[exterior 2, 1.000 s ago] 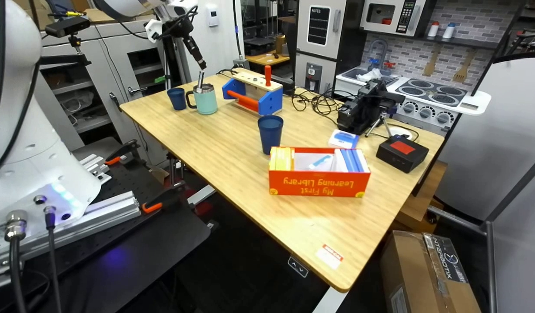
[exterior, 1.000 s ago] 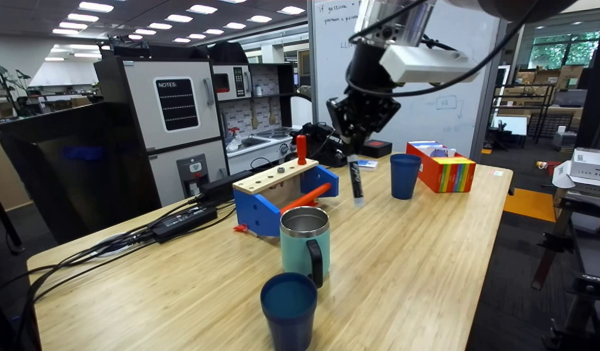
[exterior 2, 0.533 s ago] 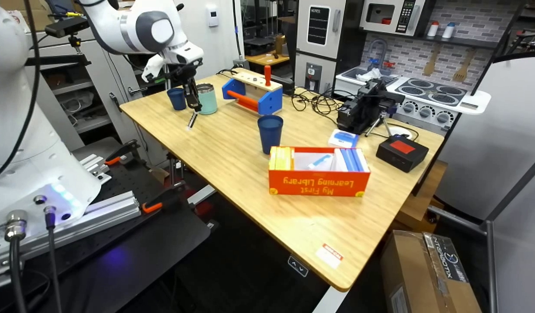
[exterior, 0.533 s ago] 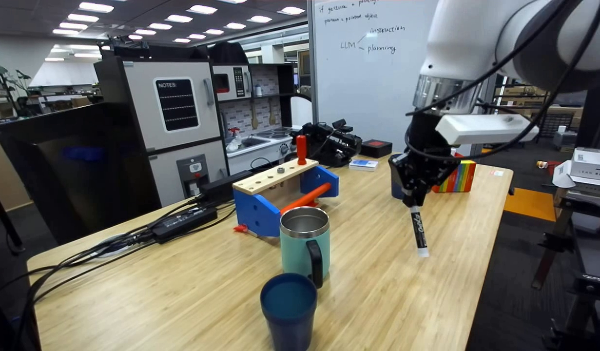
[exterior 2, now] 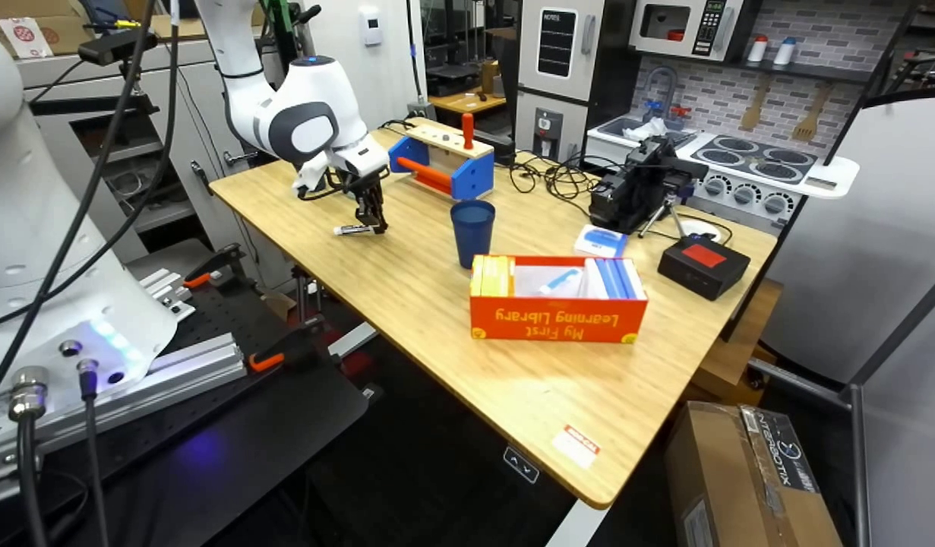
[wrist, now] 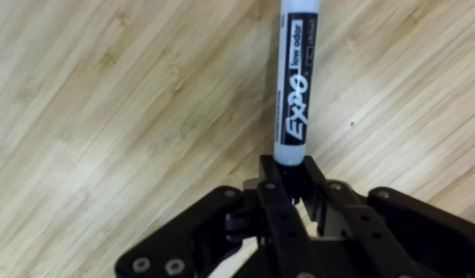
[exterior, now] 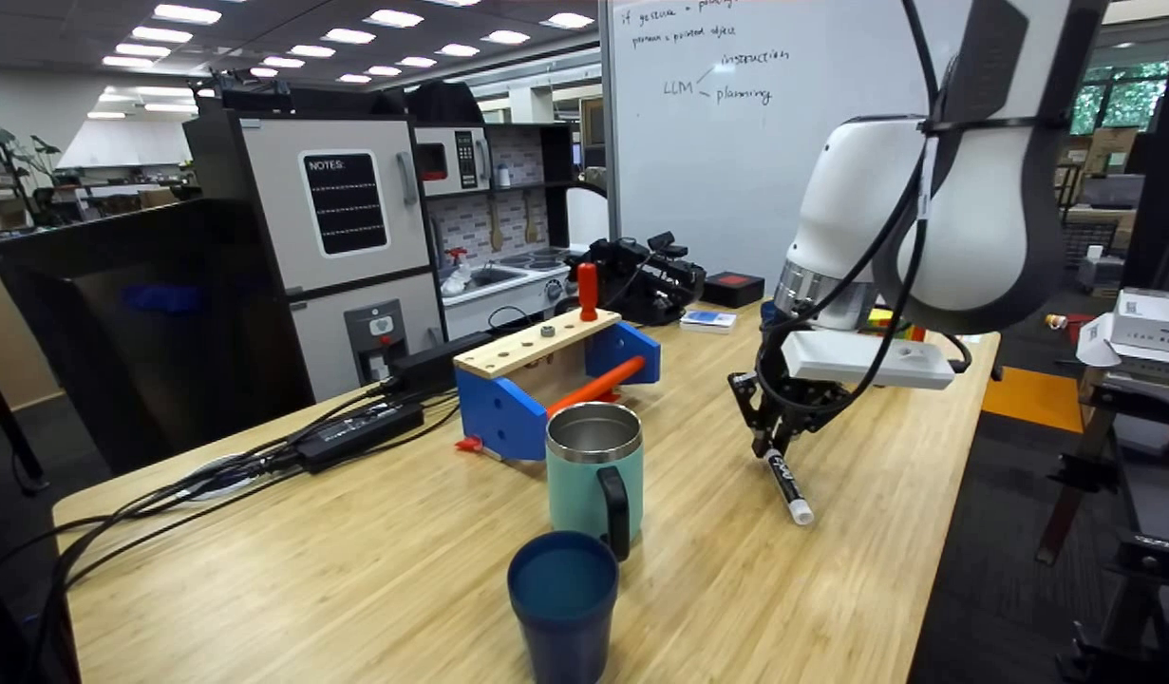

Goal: Remove the marker from the cup and put it on the table

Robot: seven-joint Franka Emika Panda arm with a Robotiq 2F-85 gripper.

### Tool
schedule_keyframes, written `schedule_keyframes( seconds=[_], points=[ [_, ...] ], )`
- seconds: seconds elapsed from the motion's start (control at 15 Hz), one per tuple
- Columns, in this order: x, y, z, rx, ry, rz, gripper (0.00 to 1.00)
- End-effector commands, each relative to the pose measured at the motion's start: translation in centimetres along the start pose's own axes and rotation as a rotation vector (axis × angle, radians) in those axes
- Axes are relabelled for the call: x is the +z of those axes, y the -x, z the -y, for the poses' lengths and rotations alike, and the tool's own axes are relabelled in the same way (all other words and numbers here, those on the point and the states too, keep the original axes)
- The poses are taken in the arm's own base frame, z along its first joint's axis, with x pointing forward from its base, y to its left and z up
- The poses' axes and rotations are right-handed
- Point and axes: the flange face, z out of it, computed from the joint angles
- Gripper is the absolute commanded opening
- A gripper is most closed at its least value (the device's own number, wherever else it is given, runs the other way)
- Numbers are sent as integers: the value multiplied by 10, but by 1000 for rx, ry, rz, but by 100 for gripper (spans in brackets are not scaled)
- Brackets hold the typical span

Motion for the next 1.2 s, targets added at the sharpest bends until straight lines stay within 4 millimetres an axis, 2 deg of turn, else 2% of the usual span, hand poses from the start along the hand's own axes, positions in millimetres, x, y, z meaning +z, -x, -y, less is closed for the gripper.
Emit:
schedule_keyframes(
  seconds=[0.0,0.13,0.2,0.33,0.73,0.87,1.0,1.13],
  points=[
    [2,-5,23,-29,-20,-70,5],
    [-10,-2,42,-92,-17,-110,5],
    [-14,1,52,-121,-20,-128,44],
    [-21,7,68,-167,-21,-151,51],
    [-32,20,93,-252,-25,-155,93],
    [-39,26,100,-275,-35,-102,100],
    [-49,36,109,-310,-31,-32,100],
    [-70,51,120,-363,-63,42,100]
  ],
)
